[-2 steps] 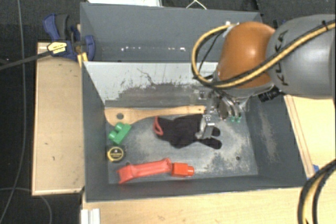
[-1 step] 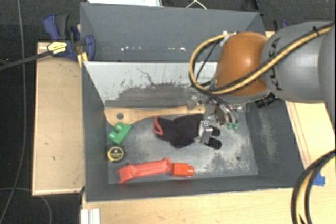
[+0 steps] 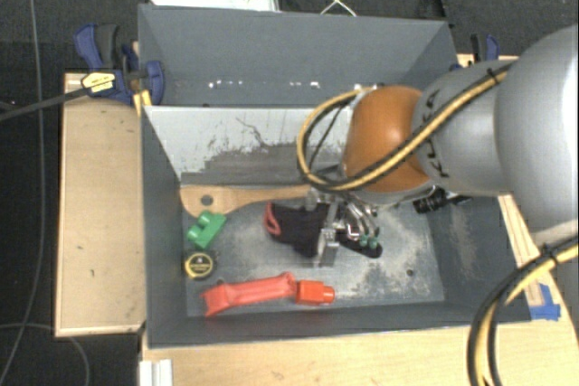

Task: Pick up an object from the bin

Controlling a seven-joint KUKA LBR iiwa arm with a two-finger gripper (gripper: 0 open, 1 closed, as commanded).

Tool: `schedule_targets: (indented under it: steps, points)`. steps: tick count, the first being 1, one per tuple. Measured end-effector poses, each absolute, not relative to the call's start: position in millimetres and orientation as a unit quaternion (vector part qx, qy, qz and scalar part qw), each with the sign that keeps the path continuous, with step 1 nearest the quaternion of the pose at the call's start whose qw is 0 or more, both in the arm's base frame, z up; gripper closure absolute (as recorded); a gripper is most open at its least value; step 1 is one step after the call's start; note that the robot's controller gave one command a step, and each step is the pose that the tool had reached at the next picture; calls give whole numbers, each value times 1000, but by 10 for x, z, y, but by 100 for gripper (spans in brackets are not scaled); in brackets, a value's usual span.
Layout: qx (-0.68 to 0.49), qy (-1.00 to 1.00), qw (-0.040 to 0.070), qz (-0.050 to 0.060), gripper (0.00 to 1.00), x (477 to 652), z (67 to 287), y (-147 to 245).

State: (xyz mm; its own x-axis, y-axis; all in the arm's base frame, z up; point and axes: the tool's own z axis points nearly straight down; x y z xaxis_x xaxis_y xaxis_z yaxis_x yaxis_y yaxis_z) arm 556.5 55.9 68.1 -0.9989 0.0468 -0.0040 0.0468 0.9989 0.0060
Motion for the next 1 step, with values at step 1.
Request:
schedule_targets:
  steps: [1]
  points:
    - [3,1000,13,1,100,5652,736,531]
